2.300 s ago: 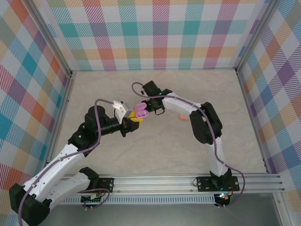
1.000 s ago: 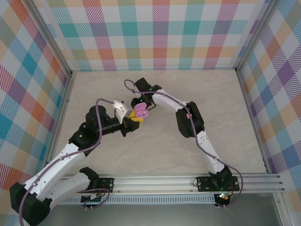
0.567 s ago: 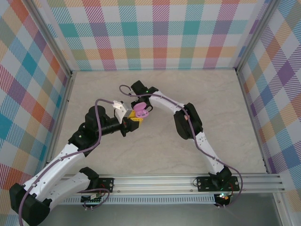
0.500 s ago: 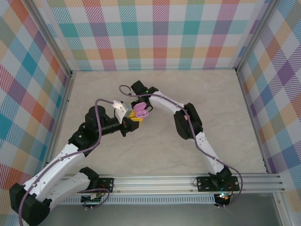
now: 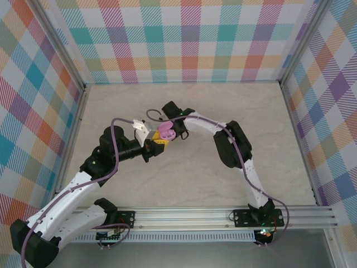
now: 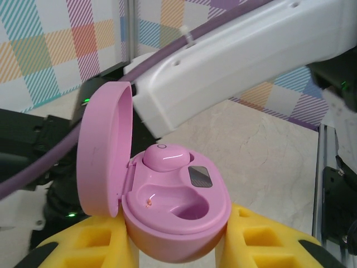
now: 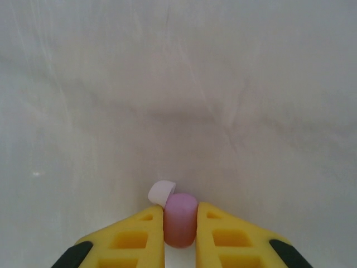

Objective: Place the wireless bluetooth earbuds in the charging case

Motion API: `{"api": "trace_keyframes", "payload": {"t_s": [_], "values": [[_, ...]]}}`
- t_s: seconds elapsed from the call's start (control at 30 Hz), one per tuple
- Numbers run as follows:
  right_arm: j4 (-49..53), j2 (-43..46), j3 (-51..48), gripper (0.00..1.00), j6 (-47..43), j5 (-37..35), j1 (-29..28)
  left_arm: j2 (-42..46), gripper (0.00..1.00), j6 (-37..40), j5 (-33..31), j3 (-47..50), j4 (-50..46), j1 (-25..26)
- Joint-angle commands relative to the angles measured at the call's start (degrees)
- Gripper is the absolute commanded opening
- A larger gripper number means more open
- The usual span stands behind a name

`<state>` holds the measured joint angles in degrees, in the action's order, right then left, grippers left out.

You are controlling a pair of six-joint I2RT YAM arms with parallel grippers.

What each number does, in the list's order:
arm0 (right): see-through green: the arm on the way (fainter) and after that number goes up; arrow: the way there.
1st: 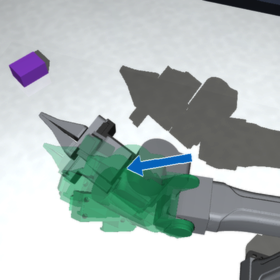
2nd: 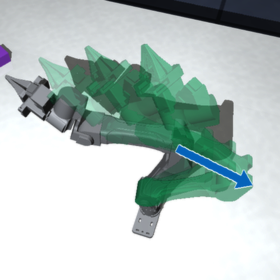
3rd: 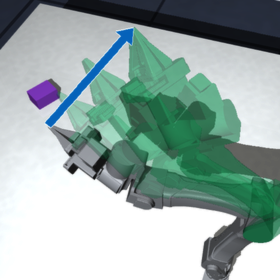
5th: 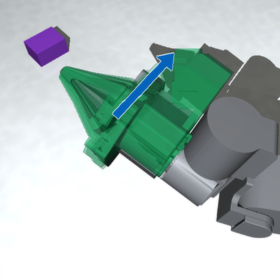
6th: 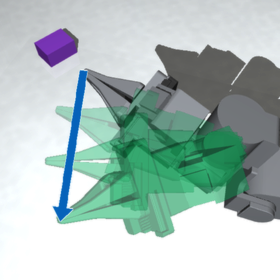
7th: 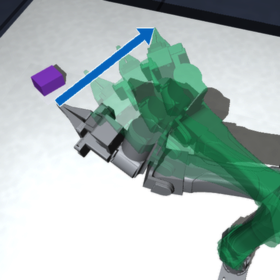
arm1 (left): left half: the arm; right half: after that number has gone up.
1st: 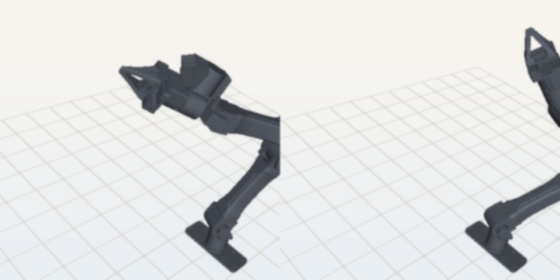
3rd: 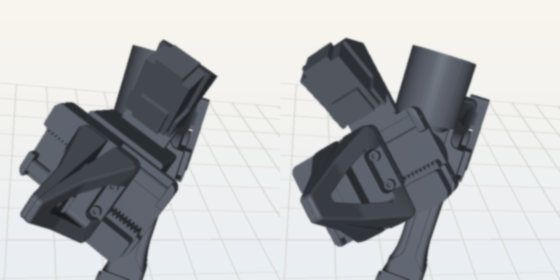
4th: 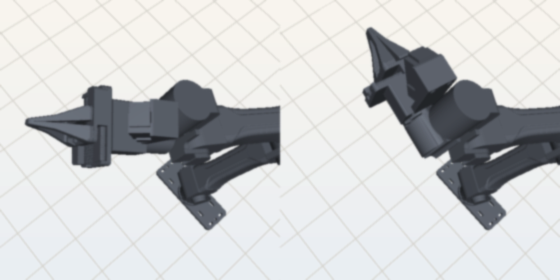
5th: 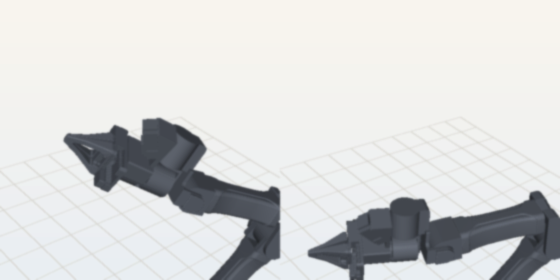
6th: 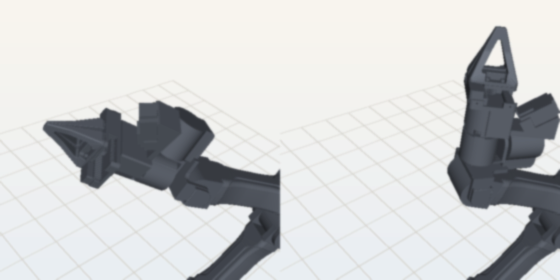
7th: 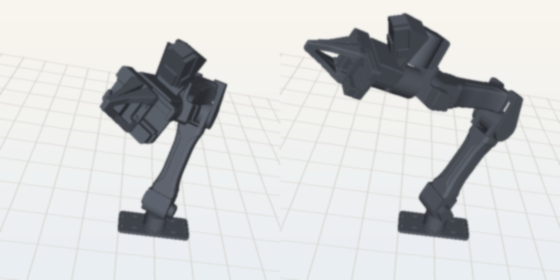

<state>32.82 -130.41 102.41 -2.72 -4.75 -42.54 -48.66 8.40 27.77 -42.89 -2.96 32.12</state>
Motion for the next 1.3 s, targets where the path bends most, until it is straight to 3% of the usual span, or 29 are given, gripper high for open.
{"api": "trace_keyframes", "payload": {"t_s": [0.0, 0.2, 0.37, 0.57, 0.7, 1.07, 1.27], "values": [[-3.0, 6.9, -7.2, 0.16, -7.5, -0.9, 0.6, 0.9, 0.13, 0.1, 0.4, 0.1, 0.6, -0.2], [-5.2, 17.2, -21.2, 0.15, -14.0, 0.4, 2.5, 0.4, 0.13, -0.2, 0.8, 0.5, 1.4, -0.2], [-5.8, 24.6, -31.1, 0.2, -23.8, 6.7, 3.3, 0.2, 0.13, -0.3, 1.1, 0.9, 2.1, -0.2], [-2.7, 21.9, -30.9, 0.23, -28.6, 11.0, 3.9, -0.2, 0.13, -0.4, 1.7, 1.2, 3.0, -0.2], [-2.4, 19.2, -29.6, 0.24, -27.3, 10.2, 4.6, 0.5, 0.13, -0.1, 1.5, 1.2, 2.6, -0.2], [-4.9, 25.5, -30.3, 0.54, -15.3, 12.2, 10.0, 0.8, 0.13, -0.2, 1.5, 1.0, 2.5, -0.2], [-5.0, 29.4, -30.1, 0.6, -7.3, 11.9, 12.8, 0.1, 0.13, -0.1, 1.5, 0.5, 2.6, -0.2]]}}
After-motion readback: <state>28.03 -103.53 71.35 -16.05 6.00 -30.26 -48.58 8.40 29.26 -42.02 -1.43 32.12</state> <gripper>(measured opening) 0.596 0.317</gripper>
